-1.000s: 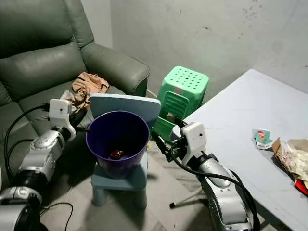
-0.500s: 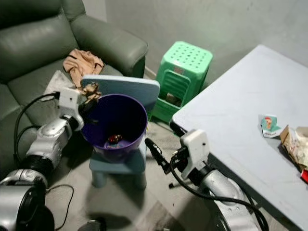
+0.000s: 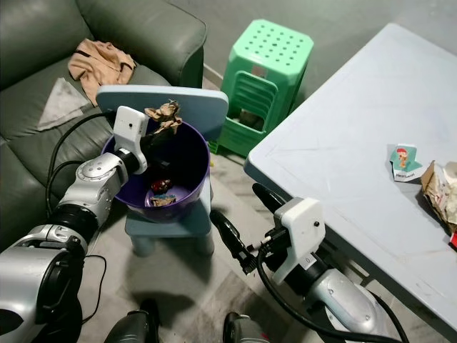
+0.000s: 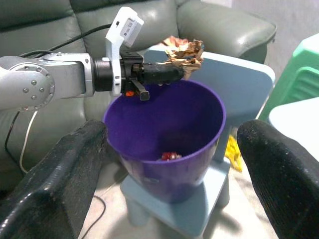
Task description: Picking trash to rubbish bin
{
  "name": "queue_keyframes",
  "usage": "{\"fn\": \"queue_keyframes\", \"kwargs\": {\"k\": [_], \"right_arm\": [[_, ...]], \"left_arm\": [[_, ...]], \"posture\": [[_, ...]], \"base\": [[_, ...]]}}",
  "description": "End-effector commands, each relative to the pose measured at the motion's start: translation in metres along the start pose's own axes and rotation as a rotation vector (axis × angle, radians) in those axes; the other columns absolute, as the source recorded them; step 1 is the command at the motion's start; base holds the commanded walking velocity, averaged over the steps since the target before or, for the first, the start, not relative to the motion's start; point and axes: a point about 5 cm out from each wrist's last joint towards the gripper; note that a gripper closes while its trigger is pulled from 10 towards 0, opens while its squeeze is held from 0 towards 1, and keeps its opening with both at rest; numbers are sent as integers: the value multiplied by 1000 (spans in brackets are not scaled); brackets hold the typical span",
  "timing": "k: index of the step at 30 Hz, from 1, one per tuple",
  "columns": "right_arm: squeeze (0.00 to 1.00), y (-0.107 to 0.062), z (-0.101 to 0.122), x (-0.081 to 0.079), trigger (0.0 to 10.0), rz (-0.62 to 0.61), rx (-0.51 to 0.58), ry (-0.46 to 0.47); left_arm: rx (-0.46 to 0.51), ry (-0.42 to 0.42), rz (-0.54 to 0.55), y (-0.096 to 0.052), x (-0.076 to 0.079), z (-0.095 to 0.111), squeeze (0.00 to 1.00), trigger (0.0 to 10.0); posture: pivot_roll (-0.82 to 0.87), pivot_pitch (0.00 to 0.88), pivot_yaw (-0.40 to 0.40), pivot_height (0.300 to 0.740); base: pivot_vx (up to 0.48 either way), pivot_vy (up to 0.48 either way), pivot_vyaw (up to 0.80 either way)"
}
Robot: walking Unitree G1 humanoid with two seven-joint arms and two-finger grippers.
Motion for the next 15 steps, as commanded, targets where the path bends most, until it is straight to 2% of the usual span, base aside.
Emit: {"fn": "queue_keyframes", "kwargs": {"k": [1,15], "right_arm": [[0,-6,5,-2,10000,-11,-2,2],[0,-8,10,2,10000,-26,-43,4]], "left_arm": [[-1,-25,-23,0,3,-3,1000,10000],[8,-31,-5,-4,-6,-3,1000,10000]], "posture": [[-246,429,-99,740],[-240,419,-118,740]], "base": [[0,0,0],[0,0,0]]}}
Point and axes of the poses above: a point about 5 cm out from each wrist's last joint towards the gripper, its own y axis pointing out of the wrist towards the gripper, its own z axis along the axis of the wrist's last joint, x = y × z, and after that the axes turned 11 degrees about y, right-handed
